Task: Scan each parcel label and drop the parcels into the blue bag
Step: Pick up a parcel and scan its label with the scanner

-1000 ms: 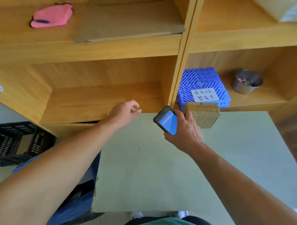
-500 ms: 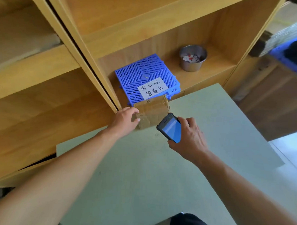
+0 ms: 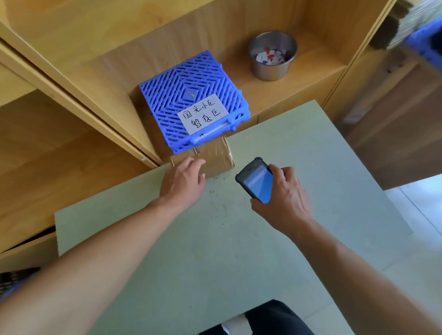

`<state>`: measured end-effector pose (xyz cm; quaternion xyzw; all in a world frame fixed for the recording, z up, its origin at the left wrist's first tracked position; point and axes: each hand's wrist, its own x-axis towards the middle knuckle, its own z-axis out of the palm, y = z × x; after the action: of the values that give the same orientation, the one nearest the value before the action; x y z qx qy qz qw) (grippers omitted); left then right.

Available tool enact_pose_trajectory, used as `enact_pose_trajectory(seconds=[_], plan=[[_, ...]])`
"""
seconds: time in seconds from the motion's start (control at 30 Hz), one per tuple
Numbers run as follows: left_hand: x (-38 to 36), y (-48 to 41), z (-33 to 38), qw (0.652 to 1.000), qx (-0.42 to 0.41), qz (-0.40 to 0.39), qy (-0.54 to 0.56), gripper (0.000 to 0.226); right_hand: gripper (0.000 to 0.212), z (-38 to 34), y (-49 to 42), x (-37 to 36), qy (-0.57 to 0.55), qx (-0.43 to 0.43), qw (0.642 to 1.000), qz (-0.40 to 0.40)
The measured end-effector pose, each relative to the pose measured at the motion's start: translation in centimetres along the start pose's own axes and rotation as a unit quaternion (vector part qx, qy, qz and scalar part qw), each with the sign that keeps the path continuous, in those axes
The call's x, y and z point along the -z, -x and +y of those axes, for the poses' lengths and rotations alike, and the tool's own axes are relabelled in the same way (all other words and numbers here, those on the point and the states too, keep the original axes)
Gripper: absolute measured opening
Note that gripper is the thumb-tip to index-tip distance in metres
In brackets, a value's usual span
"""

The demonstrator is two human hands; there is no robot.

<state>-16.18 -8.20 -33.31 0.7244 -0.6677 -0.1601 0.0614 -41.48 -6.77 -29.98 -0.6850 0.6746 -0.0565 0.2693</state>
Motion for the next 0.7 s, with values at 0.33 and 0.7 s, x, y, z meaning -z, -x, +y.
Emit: enact_pose_trajectory(seconds=[0.33, 0.7], plan=[[1.8, 0.3, -1.2, 0.999, -0.015, 0.045, -0.006, 0.034, 0.088, -1.6, -0.8, -0.2, 0.001, 0.033, 0.999, -0.002], [0.7, -1.5, -1.8, 0.999, -0.011, 0.021, -0.035, 0.080, 0.089, 0.4, -0.4, -0.3, 0.017, 0.031, 0.999, -0.004]])
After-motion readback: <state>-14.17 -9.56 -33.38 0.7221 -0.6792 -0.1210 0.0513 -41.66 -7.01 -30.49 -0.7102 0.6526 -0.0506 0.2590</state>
